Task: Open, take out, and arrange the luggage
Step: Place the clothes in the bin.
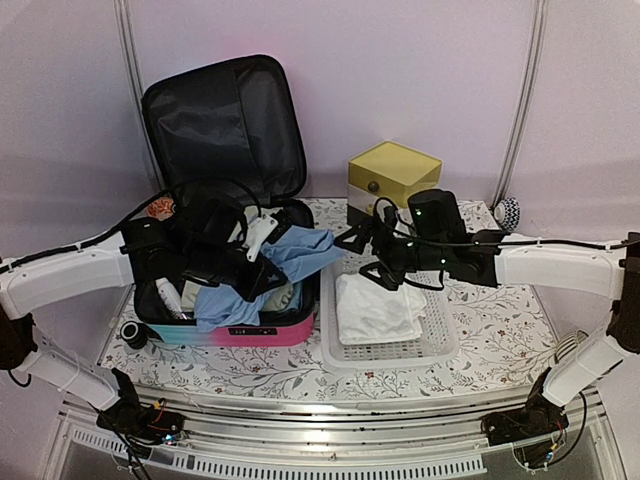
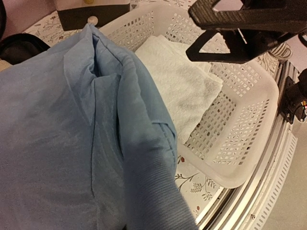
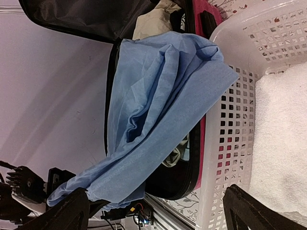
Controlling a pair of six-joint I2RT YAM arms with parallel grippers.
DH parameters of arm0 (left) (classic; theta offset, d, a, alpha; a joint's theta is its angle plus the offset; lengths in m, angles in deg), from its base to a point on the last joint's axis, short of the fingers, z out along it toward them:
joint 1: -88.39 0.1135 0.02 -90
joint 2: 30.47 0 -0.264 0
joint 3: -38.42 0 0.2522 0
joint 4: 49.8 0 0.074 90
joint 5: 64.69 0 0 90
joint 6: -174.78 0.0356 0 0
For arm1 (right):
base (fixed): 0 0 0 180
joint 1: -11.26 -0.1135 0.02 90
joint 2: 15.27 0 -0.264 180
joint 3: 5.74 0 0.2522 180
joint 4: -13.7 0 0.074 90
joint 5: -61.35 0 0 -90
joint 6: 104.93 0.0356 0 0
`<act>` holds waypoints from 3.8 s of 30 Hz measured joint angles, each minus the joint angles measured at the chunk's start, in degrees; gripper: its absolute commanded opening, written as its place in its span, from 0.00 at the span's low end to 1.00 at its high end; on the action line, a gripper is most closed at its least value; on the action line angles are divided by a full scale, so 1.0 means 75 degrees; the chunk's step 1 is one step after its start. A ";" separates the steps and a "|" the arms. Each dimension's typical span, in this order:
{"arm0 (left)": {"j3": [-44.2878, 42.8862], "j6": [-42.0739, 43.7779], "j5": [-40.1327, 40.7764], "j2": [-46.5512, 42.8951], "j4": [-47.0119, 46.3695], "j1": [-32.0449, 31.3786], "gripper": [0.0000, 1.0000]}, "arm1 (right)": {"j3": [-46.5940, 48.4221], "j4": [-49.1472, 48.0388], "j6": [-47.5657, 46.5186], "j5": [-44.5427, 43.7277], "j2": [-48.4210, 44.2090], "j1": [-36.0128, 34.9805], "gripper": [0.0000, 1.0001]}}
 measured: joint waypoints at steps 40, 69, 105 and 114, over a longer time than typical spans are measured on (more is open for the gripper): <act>0.0356 0.0029 0.0189 -0.0195 -0.0717 -0.0793 0.00 | -0.0163 -0.1988 0.2667 0.0131 0.0877 -0.0114 0.99; -0.0833 -0.0050 0.0670 0.1760 -0.1239 -0.1789 0.00 | 0.0245 -0.1093 0.1749 -0.0012 0.1154 0.0466 0.02; -0.4083 -0.1929 0.1247 0.5534 -0.1244 -0.2331 0.00 | 0.0632 0.1542 -0.3541 0.0825 0.1475 0.1886 0.02; -0.4508 -0.2055 0.1259 0.5951 -0.1221 -0.2331 0.00 | 0.0836 0.1865 -0.4045 0.0597 0.1594 0.1915 0.02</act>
